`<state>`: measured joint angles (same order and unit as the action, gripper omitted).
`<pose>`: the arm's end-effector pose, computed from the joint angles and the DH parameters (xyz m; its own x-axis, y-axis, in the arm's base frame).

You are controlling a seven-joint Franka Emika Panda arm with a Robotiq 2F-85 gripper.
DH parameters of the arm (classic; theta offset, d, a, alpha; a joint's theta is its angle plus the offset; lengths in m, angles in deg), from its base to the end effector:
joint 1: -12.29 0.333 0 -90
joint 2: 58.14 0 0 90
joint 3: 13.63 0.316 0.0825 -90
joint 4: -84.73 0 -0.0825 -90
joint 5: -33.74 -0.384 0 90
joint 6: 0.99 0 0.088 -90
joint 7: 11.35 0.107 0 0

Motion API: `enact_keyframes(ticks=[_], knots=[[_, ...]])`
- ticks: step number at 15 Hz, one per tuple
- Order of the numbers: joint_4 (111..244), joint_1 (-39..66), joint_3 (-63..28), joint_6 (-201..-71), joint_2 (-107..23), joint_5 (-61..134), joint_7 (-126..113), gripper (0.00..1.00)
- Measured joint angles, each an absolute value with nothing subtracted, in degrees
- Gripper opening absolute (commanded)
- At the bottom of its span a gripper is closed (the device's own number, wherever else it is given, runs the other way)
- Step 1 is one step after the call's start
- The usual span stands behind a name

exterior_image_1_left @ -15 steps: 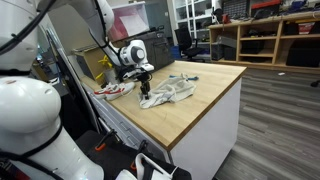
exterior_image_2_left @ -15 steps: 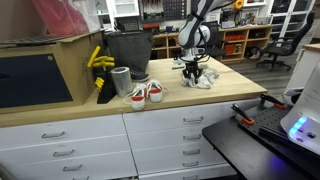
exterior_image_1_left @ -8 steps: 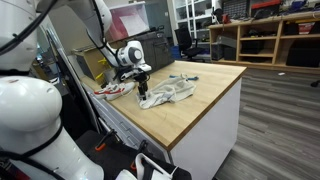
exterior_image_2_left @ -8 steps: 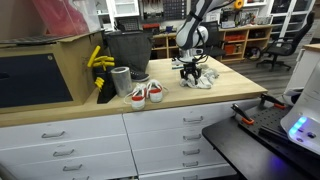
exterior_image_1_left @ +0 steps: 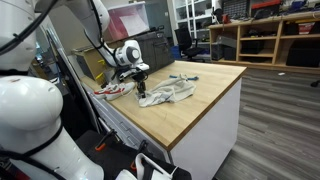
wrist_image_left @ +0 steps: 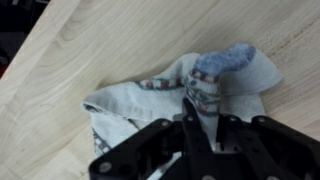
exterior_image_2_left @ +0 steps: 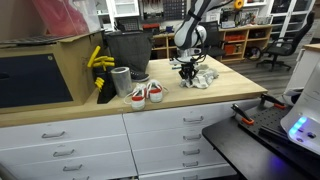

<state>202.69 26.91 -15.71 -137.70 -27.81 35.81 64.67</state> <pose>0.5542 0.1225 0.1585 0.4737 -0.8806 -0.0124 -0.8609 -0.4660 0.2042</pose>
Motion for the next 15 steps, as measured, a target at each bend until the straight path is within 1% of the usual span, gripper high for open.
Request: enact_keyframes(ticks=[1, 2, 3, 4, 5, 6, 12, 13, 15], knots=[[202.69, 27.06, -15.72, -138.07, -27.81, 35.83, 64.73, 0.03], [202.69, 27.18, -15.72, -138.44, -27.81, 35.92, 64.77, 0.07], [202.70, 27.32, -15.73, -138.78, -27.81, 36.07, 64.78, 0.24], [202.72, 27.50, -15.73, -138.95, -27.81, 36.39, 64.78, 0.28], [202.75, 27.70, -15.73, -138.97, -27.80, 36.89, 64.77, 0.31], [202.79, 27.87, -15.63, -138.97, -27.81, 37.17, 64.47, 0.49], [203.28, 27.93, -14.79, -138.71, -27.80, 37.21, 63.25, 0.95], [203.32, 27.89, -15.08, -138.78, -27.80, 37.21, 63.41, 0.99], [203.33, 27.75, -16.12, -138.99, -27.80, 37.21, 64.03, 1.00]])
